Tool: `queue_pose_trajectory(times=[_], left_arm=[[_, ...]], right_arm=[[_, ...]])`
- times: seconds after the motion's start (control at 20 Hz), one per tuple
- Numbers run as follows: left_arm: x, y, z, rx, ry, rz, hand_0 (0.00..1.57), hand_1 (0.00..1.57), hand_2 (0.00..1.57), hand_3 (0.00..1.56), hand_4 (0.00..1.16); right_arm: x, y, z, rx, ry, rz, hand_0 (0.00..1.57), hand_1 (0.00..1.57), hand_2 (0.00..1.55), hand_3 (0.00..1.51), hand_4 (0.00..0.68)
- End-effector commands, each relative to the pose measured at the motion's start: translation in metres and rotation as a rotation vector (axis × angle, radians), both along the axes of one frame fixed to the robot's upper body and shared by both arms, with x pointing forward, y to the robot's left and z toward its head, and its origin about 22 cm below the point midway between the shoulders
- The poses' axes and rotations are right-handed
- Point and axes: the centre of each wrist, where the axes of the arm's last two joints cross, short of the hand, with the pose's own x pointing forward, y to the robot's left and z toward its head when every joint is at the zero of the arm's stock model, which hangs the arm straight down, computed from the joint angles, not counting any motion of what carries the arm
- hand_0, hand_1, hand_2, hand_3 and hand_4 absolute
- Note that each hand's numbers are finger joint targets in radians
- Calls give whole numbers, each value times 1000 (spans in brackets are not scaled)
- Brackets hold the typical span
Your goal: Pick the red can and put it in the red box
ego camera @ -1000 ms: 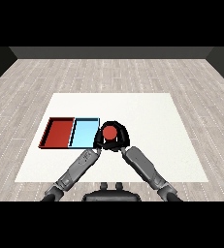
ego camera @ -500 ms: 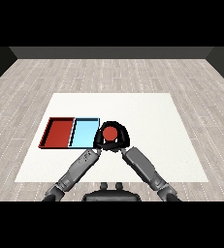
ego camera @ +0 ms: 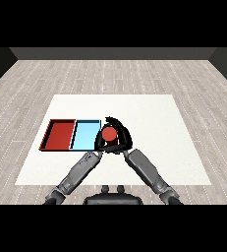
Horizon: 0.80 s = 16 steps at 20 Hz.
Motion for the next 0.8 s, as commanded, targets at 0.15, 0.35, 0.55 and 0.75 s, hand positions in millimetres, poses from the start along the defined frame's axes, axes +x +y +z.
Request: queue_pose_trajectory(times=[0.15,0.35,0.55,0.75], left_arm=[[-7,-9,-15,29,13,-10,1571,1571,1571,1476,1153],[-10,12,-3,21,31,-2,1571,1571,1571,1483,1147],[-11,14,-38,-13,54,-8,1571,1571,1571,1490,1139],[-8,20,-20,3,71,35,1571,1571,1571,1478,1118]], right_arm=[[3,-17,4,-31,-36,-19,0,0,0,0,0],[9,-39,28,-37,-71,-106,0,0,0,0,0],[-3,-38,48,-1,-125,-135,0,0,0,0,0],[-5,-93,69,35,-186,-205,0,0,0,0,0]])
